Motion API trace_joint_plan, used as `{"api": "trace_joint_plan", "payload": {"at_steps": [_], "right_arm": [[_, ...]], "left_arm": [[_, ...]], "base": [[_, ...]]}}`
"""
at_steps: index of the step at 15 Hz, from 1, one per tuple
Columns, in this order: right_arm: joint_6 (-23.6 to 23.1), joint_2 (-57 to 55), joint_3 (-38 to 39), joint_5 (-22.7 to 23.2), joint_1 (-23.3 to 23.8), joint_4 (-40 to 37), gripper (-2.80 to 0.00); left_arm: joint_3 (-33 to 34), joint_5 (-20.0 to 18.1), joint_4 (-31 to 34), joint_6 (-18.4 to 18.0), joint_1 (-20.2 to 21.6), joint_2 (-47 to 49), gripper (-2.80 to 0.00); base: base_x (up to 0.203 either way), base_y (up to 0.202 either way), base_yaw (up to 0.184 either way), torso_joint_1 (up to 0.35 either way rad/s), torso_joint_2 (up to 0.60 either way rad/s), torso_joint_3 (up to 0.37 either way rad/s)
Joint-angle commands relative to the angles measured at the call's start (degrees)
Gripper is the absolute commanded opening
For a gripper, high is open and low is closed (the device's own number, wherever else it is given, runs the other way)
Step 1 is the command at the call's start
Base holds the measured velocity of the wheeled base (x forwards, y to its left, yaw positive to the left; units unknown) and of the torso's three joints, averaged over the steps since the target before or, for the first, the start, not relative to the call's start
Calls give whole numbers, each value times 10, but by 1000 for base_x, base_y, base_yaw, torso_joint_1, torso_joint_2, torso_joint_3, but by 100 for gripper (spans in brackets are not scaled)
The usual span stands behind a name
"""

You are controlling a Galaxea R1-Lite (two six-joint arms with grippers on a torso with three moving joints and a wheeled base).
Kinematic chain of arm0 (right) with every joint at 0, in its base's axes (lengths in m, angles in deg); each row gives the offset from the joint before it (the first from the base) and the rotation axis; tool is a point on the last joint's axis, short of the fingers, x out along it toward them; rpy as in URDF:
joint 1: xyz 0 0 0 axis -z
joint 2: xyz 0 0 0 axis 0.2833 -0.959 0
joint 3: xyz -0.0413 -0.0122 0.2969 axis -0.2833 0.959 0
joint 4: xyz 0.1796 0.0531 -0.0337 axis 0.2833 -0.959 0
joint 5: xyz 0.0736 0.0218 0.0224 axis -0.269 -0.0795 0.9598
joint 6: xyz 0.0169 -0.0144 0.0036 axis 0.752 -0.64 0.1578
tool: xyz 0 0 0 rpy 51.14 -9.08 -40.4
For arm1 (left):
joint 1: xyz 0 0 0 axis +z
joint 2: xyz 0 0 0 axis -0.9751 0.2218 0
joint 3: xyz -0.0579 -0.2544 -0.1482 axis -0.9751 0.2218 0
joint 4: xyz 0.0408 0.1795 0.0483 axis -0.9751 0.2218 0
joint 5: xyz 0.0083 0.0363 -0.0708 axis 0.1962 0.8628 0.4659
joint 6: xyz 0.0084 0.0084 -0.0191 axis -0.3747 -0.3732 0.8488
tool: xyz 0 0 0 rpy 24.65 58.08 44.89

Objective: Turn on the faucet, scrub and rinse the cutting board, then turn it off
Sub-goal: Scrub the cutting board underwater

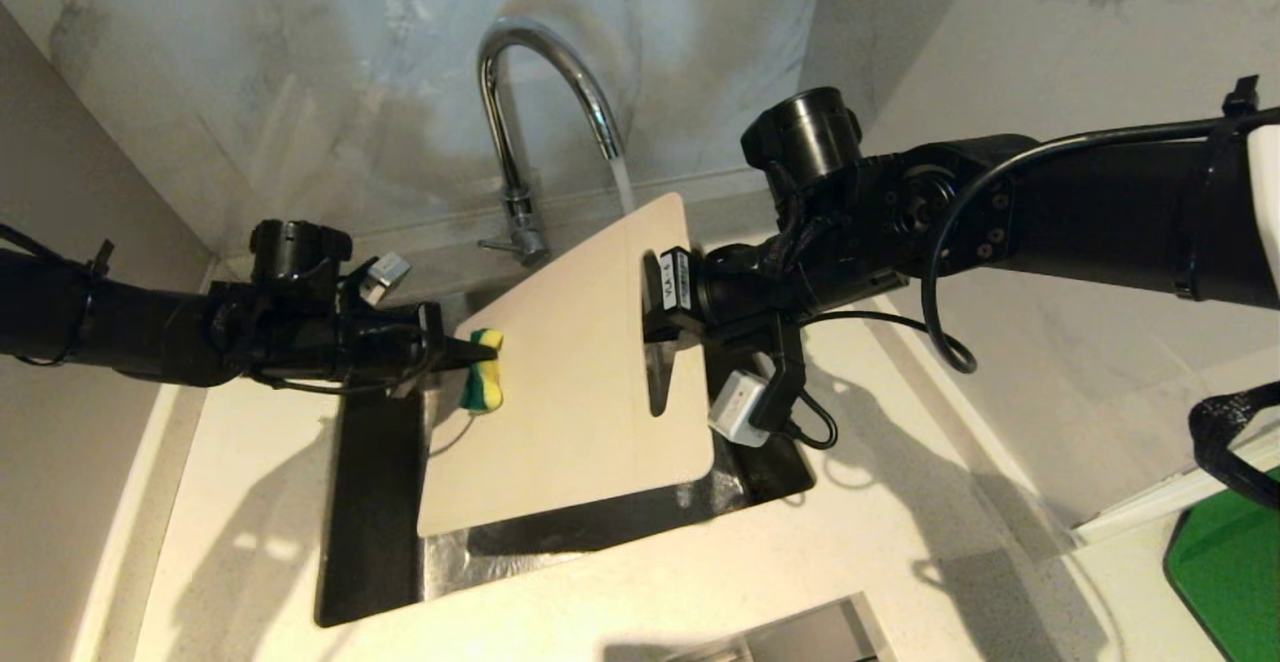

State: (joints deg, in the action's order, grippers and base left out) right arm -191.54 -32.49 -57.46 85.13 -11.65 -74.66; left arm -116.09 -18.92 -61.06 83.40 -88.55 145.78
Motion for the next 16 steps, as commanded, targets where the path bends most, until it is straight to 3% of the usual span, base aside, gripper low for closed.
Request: {"api": "trace_joint_plan", "payload": {"at_steps": [1,6,10,13,16], "right_arm": [[-9,4,1,2,0,-2,-280],[-8,3,2,3,0,-2,-280],[-8,3,2,3,0,-2,-280],[-4,3,2,3,0,-2,-280],[-2,3,1,2,0,-2,-280]], "left_arm": [[17,-2,-7,-14,31,15,-280],[50,-36,-8,-63,101,36,-280],[56,-38,-8,-67,113,27,-280],[61,-37,-6,-47,71,-24,-280],[61,-34,-6,1,-3,-88,-280]], "base": [[0,0,0,0,0,0],[0,0,0,0,0,0],[0,0,0,0,0,0],[0,0,0,0,0,0],[0,0,0,0,0,0]]}}
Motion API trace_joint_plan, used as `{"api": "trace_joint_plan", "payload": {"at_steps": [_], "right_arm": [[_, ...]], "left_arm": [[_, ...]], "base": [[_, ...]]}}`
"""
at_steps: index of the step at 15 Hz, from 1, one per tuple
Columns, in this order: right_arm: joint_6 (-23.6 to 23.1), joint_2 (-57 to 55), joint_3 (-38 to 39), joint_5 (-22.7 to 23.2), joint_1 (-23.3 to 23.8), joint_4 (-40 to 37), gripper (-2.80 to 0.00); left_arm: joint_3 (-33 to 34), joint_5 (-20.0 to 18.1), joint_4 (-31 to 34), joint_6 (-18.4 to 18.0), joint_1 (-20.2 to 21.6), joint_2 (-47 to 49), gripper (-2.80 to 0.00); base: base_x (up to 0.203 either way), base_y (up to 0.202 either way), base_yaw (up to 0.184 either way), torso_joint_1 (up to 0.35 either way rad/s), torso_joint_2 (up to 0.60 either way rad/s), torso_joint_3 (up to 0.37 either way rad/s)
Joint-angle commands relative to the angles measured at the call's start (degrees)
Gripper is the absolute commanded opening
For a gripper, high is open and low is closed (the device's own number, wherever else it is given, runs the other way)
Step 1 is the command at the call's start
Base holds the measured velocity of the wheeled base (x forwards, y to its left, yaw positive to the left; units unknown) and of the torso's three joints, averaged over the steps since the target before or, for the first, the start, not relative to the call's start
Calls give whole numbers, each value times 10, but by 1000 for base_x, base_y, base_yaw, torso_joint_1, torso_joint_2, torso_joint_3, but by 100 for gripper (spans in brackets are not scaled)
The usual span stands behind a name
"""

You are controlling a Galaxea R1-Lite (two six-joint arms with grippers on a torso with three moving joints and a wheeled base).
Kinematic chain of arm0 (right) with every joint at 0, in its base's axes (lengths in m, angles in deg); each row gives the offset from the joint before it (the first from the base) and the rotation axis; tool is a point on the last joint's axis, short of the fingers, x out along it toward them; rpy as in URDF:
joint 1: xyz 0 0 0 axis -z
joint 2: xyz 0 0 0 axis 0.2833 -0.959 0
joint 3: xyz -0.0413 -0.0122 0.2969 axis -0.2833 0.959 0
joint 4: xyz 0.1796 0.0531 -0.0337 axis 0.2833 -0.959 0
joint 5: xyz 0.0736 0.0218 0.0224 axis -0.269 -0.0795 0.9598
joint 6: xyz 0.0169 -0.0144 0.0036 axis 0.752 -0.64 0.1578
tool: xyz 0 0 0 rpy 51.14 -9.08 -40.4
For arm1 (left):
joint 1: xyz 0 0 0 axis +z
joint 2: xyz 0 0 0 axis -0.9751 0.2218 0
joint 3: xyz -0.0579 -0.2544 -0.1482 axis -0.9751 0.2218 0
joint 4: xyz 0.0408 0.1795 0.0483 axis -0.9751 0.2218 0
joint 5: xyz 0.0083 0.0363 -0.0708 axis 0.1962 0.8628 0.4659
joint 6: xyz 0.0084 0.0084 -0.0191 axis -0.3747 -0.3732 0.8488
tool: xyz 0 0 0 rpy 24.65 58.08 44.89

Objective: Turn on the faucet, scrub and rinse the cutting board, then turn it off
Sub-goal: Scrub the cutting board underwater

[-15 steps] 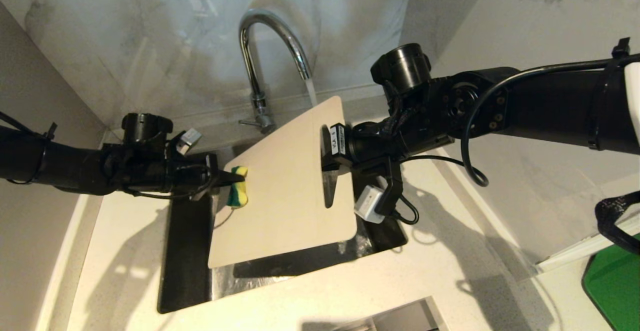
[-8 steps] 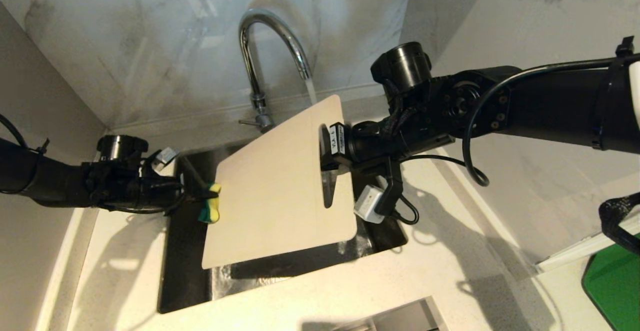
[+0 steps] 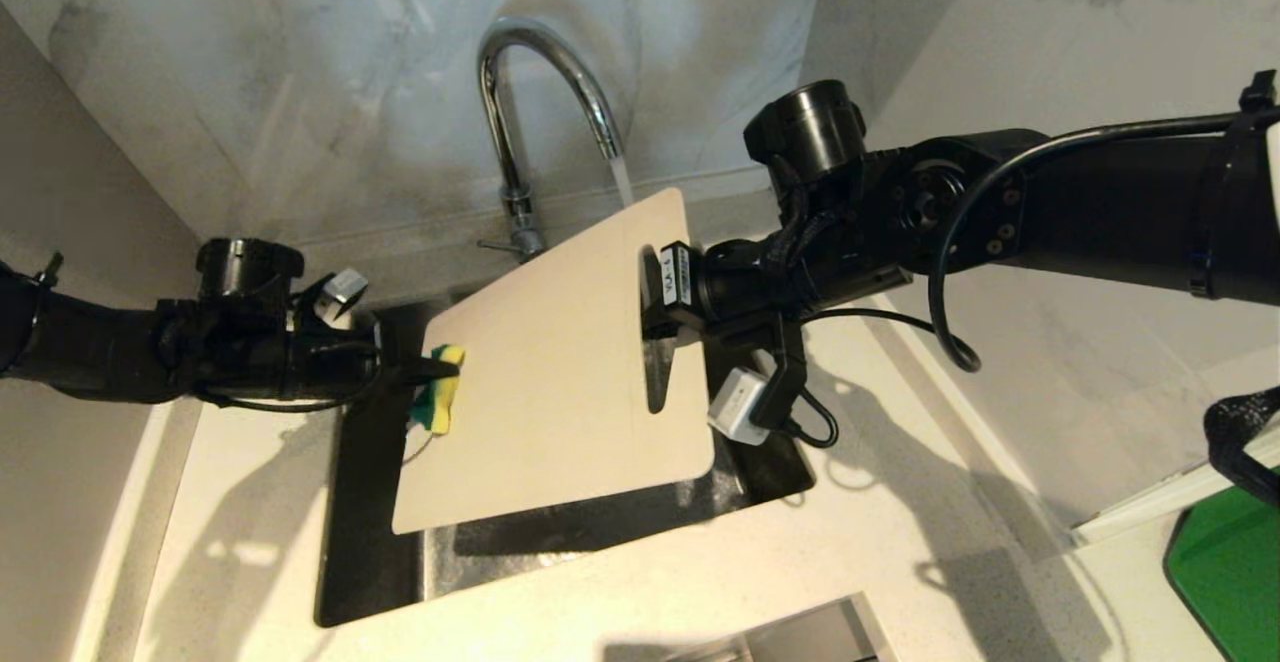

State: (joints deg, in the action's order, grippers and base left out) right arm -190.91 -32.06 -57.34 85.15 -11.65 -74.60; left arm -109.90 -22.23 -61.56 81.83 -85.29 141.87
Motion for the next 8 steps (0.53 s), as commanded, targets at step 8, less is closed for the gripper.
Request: {"api": "trace_joint_plan", "payload": {"at_steps": [8], "right_arm": [[-2,7,5,2,0,-2,-280]], "left_arm": [[-14,69,-2,119,-220,-93,-280]], "base": [[0,0,0,0,0,0]]}}
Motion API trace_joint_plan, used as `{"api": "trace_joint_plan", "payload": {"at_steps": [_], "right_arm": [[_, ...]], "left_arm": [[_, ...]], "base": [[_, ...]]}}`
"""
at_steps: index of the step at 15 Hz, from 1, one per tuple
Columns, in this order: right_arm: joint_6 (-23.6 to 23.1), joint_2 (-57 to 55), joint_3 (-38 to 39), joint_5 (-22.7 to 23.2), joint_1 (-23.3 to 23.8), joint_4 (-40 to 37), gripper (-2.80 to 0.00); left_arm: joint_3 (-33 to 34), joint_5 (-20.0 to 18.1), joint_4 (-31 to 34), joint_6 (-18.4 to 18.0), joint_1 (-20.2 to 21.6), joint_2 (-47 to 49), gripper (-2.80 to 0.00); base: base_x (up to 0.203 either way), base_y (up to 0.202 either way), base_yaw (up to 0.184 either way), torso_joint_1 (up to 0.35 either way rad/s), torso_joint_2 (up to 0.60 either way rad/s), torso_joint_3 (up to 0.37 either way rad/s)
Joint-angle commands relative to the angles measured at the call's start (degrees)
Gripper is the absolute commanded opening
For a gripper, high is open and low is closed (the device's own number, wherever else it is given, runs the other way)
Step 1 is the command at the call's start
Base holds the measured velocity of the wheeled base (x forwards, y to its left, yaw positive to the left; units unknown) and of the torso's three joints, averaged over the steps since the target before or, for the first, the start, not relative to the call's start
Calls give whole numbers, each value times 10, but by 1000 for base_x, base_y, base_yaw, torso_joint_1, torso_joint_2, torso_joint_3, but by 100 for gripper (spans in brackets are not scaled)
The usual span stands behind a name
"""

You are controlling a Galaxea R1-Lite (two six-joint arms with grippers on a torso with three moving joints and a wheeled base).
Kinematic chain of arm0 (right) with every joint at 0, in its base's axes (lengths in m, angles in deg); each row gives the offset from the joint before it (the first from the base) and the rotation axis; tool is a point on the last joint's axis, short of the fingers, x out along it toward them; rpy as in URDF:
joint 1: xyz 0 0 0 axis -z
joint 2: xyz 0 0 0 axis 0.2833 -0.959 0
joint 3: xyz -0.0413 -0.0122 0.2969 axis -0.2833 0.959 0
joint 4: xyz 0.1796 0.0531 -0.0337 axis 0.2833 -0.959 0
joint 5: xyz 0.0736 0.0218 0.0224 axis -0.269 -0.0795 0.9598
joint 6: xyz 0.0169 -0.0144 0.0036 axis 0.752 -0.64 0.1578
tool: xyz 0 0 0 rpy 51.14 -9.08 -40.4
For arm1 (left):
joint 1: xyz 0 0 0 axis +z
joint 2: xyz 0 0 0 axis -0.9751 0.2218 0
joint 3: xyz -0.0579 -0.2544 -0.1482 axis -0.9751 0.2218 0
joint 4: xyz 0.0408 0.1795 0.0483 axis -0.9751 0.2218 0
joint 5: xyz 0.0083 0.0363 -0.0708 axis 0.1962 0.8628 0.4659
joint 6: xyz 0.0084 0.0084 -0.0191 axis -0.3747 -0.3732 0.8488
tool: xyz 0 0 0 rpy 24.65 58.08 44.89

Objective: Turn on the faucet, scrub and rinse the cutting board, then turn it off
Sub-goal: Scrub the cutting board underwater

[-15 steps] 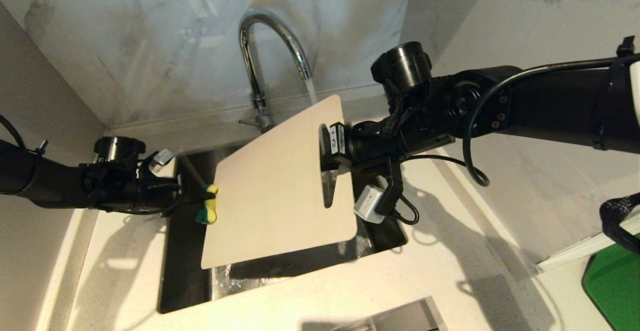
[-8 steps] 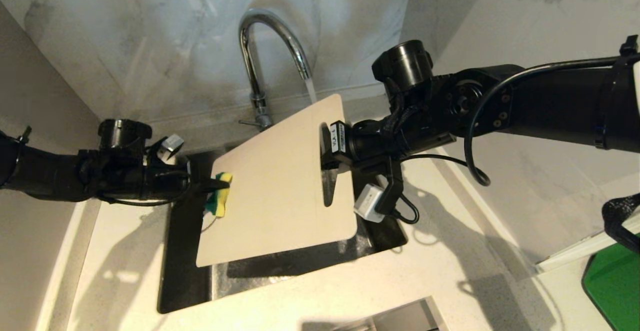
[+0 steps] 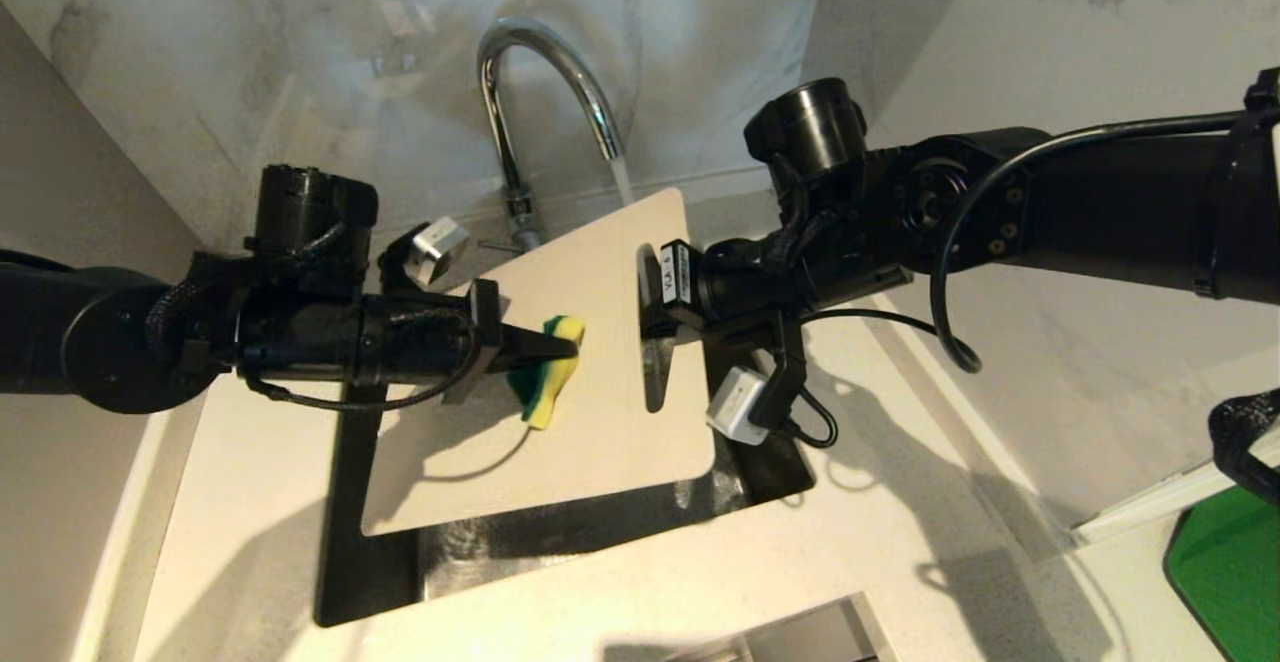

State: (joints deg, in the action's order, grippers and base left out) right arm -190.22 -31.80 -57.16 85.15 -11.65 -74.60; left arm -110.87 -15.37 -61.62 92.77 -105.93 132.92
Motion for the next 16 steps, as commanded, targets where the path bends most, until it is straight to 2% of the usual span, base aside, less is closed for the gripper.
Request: {"api": "trace_joint_plan", "payload": {"at_steps": [1,4,8,13,15,16], "right_arm": [[-9,4,1,2,0,-1,-280],[-9,3,0,2,0,2,-280],[-1,3,0,1,0,10,-280],[6,0,-2,1,0,11,-280],[20,0,-1,1,0,33,-280],[30,0,1,1,1,42,-280]], "left_arm": [[-3,2,-2,10,-13,-2,-280],[14,3,-1,9,-6,5,-280],[55,1,-6,5,28,13,-280],[143,-1,-116,-8,86,32,-280],[159,-7,-121,-19,115,45,-280],[167,-16,-122,-36,133,53,-280]], "base": [[0,0,0,0,0,0],[0,0,0,0,0,0],[0,0,0,0,0,0],[0,0,0,0,0,0],[0,0,0,0,0,0],[0,0,0,0,0,0]]}}
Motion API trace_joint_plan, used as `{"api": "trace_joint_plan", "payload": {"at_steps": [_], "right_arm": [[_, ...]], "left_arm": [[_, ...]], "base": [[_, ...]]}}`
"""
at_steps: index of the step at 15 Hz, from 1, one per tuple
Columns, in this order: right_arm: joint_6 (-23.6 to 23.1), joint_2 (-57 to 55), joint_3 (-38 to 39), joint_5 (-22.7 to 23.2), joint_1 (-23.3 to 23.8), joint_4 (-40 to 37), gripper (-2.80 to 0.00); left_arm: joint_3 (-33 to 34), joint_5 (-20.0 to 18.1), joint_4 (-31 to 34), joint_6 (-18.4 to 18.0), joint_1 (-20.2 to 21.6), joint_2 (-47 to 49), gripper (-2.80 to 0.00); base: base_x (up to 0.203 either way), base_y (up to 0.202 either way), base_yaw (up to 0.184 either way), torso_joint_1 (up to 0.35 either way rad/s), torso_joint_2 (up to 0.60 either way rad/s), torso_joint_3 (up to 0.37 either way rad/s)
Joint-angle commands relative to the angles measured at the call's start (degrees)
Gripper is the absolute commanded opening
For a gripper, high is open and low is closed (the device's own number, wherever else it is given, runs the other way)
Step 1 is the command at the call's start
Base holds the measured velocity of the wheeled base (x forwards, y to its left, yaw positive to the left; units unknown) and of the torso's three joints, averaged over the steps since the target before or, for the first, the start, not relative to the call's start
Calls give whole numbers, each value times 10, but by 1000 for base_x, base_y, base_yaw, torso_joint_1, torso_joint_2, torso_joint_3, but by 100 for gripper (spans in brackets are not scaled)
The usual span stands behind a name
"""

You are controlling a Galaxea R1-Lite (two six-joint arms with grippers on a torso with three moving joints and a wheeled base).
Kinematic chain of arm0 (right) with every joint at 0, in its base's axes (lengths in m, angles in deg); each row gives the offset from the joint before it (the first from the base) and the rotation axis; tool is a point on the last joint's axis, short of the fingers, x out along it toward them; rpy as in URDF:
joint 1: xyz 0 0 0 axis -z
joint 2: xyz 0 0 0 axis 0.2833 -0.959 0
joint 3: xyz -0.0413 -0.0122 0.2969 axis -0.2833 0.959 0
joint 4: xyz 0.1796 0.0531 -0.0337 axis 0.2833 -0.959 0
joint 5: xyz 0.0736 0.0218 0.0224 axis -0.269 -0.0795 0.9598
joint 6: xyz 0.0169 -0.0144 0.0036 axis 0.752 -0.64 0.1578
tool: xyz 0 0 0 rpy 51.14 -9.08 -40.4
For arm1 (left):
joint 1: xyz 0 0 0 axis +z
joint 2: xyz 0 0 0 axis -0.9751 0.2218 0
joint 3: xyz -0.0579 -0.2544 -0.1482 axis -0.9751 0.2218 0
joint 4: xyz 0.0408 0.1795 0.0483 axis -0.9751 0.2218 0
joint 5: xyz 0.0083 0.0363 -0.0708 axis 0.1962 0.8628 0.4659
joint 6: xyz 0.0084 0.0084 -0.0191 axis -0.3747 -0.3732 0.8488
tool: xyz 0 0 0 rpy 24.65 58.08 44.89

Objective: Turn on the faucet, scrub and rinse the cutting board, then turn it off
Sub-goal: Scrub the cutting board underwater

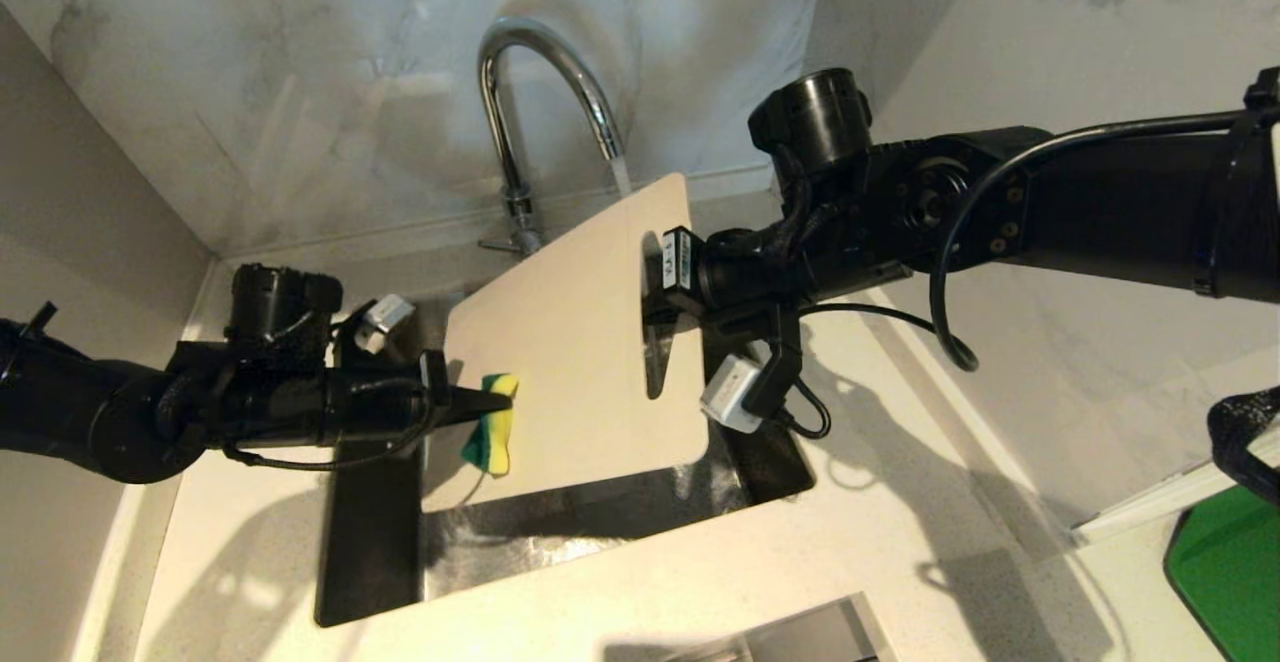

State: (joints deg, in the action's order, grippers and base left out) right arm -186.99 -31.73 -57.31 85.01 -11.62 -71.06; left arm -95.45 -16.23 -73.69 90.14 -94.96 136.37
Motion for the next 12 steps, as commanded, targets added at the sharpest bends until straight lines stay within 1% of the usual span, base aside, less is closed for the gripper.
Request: {"api": "trace_joint_plan", "payload": {"at_steps": [1,3,5,6,10,12], "right_arm": [[2,-1,2,2,-1,11,-280],[2,-1,2,2,0,11,-280],[2,-2,2,2,-1,11,-280],[2,-2,2,2,-1,11,-280],[3,-2,1,2,-1,11,-280],[3,-2,1,2,-1,12,-280]], "left_arm": [[20,-18,-2,-29,44,32,-280],[40,-26,-13,-41,72,52,-280],[64,-28,-65,-42,96,69,-280],[69,-28,-77,-43,106,75,-280],[68,-30,-82,-44,135,84,-280],[65,-44,-82,-44,137,75,-280]], "base": [[0,0,0,0,0,0],[0,0,0,0,0,0],[0,0,0,0,0,0],[0,0,0,0,0,0],[0,0,0,0,0,0],[0,0,0,0,0,0]]}}
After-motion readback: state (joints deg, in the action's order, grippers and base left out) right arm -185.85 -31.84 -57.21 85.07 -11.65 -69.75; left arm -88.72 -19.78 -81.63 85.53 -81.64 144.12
